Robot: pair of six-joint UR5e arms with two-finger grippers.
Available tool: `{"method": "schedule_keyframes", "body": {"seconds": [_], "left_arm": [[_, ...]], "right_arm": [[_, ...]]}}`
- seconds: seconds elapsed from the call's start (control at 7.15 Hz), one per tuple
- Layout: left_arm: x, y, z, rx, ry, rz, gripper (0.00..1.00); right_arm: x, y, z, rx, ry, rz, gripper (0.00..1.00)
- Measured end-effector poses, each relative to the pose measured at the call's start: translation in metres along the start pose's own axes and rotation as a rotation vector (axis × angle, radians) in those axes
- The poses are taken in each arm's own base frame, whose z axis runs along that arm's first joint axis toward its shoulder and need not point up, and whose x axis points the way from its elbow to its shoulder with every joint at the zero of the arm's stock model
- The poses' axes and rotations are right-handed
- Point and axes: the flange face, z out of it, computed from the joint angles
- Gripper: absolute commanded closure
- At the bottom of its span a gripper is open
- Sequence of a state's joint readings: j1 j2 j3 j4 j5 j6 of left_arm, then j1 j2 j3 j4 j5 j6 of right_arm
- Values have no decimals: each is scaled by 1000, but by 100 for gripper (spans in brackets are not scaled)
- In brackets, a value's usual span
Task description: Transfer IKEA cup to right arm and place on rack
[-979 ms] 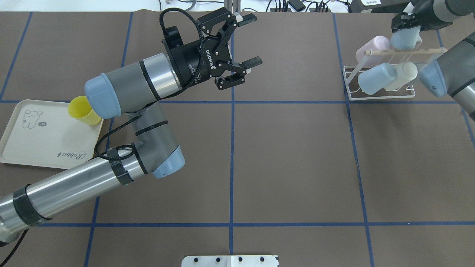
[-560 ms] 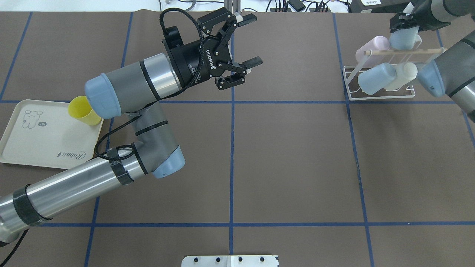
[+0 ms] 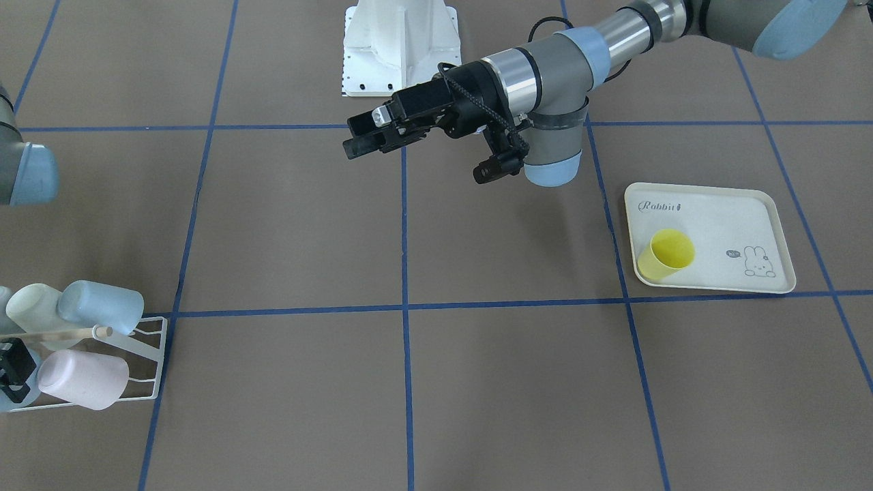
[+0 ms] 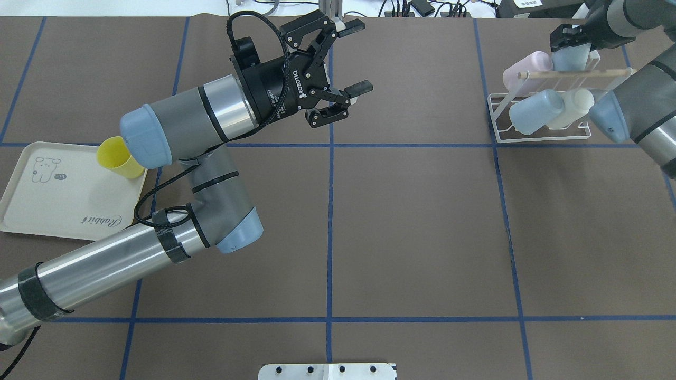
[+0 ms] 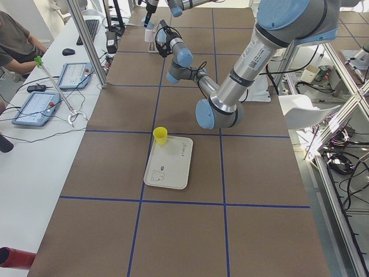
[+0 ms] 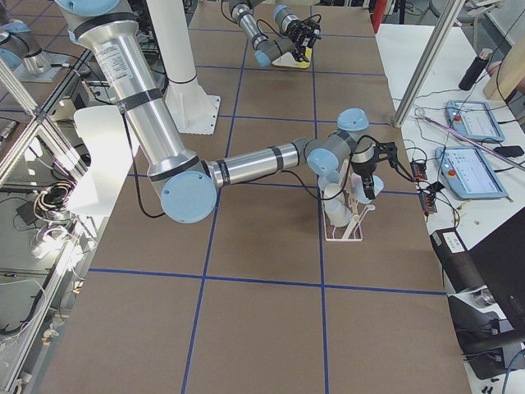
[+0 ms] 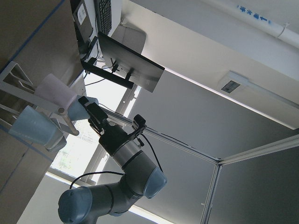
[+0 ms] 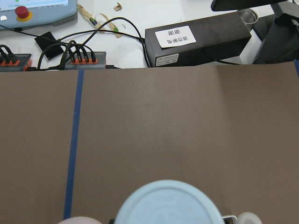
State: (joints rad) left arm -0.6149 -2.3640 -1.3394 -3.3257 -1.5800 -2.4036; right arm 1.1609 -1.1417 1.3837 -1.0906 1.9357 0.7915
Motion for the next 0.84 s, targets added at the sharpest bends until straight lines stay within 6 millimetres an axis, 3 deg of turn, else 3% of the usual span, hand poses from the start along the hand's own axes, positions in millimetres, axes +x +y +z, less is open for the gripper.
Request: {"method": "schedule_keyframes", "body": {"seconds": [0.14, 0.28, 0.84], "left_arm": [[1, 0, 0, 1, 0, 1, 5], [1, 0, 0, 1, 0, 2, 5], [6, -5, -2, 7, -23, 63, 2]], "right_arm": [[-2, 2, 2, -1, 3, -3, 11], [-5, 5, 5, 1, 9, -8, 0], [-13, 5, 0, 21, 7, -19, 0]]}}
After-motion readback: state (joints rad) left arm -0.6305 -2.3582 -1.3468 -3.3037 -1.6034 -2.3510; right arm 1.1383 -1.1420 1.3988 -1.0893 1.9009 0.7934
